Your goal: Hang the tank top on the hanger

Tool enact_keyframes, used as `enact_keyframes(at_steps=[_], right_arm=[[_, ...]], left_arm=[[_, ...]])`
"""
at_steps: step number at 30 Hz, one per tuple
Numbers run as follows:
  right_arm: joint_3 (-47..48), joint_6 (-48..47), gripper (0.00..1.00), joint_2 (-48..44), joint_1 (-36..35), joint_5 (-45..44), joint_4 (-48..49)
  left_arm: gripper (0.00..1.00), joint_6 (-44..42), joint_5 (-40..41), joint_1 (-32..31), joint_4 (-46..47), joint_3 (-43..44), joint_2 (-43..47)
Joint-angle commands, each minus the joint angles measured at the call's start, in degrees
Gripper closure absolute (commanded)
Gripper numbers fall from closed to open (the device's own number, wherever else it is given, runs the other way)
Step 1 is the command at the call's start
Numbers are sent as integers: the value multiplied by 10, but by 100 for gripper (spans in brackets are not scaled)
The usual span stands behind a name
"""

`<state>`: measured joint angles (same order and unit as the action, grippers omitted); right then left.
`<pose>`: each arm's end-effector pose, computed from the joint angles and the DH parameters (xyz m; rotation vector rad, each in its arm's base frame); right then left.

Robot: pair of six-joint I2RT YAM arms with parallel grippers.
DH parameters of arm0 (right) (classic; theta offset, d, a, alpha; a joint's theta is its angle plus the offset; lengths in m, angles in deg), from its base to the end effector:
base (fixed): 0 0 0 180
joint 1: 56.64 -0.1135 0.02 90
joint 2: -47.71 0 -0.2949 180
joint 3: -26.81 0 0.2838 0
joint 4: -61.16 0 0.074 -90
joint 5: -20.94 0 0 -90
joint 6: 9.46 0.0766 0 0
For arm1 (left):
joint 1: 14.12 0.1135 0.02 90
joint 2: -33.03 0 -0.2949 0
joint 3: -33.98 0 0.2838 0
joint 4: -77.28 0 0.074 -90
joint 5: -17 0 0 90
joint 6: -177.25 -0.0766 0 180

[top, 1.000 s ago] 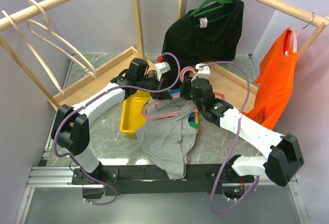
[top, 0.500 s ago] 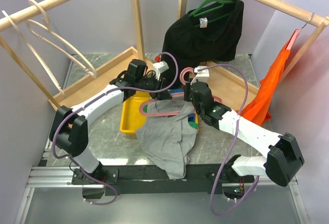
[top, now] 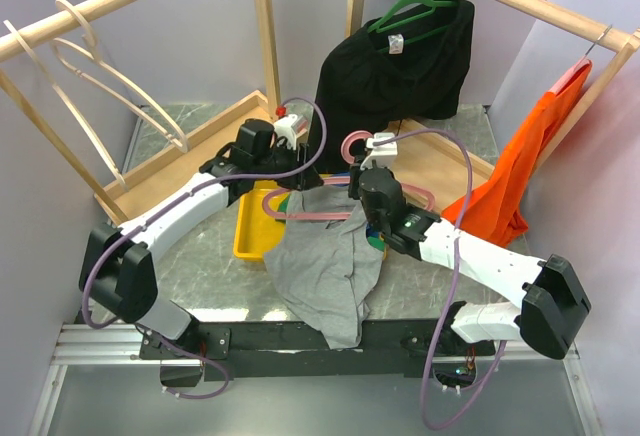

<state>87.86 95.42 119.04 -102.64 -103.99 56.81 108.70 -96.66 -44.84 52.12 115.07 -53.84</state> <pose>0.2658 0.2121 0.3077 -0.0591 1.7831 0.2082 0.3367 -0.2358 0.3053 0.4381 2.1725 -0.9622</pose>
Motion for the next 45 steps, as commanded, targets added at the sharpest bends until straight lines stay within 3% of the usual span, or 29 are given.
enact_keyframes(at_steps=[1,4,7,10,17,24,30,45], right_arm=[[-8,-35,100,-14,-9,-68,-5],[-17,-43,100,-16,-13,-71,-6],[-25,-46,100,-18,-14,-71,-4],[-27,-44,100,-15,-14,-75,-6],[-31,-38,100,-12,-14,-78,-9],[-37,-36,100,-16,-14,-83,-14],[-38,-21,100,-32,-14,-100,-26],[-9,9,100,-56,-14,-152,-57]], left_arm=[[52,32,228,46,-31,0,9],[50,44,230,56,-38,-2,0],[48,36,159,60,-9,-5,-1],[40,46,135,62,18,-24,14],[37,72,53,93,88,-74,52],[42,103,92,125,72,-74,53],[60,94,107,126,21,-24,-2],[58,87,213,45,-55,80,-121]])
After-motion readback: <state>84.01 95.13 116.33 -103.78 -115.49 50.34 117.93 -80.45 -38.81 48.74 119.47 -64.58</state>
